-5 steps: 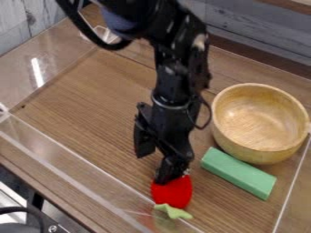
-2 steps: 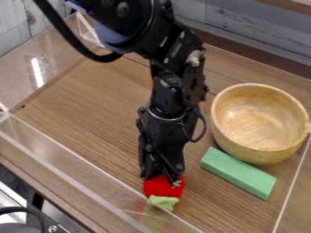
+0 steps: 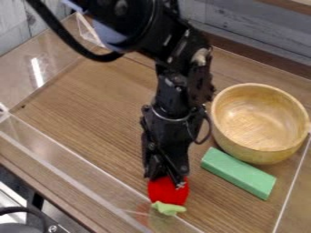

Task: Move the red object to the right side of the table

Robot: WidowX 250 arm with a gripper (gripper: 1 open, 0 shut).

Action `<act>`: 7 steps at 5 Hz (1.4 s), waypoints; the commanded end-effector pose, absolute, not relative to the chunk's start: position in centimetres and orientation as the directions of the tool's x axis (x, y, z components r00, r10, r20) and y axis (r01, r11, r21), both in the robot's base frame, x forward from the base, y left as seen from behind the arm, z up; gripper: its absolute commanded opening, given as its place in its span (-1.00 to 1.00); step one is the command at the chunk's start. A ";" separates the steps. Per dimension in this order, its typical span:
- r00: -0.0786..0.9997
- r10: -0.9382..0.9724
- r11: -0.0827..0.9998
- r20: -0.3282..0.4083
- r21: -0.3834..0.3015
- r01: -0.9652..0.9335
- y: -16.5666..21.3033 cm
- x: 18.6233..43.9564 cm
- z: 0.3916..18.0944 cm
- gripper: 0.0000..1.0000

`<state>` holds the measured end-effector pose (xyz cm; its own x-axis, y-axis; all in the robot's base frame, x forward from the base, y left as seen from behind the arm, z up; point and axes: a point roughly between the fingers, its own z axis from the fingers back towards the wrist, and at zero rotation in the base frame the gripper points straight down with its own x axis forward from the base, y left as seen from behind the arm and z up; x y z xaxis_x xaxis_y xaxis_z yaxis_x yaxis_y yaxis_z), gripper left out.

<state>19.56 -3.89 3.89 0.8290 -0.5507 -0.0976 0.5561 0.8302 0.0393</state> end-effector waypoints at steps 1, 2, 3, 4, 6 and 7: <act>0.792 -0.608 0.790 -0.055 0.058 0.611 -4.2 19.5 4.4 -1.00; 0.773 -0.632 0.771 -0.051 0.058 0.634 -5.2 19.2 4.4 -1.00; 0.755 -0.653 0.753 -0.051 0.062 0.655 -5.7 18.9 4.3 1.00; 0.736 -0.675 0.733 -0.053 0.061 0.677 -6.3 18.6 4.1 1.00; 0.757 -0.650 0.756 -0.072 0.038 0.653 -9.0 20.1 2.3 1.00; 0.742 -0.667 0.742 -0.068 0.037 0.670 -8.7 19.8 2.4 -1.00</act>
<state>19.88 -8.35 2.31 0.7552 -0.6509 -0.0781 0.6545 0.7553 0.0336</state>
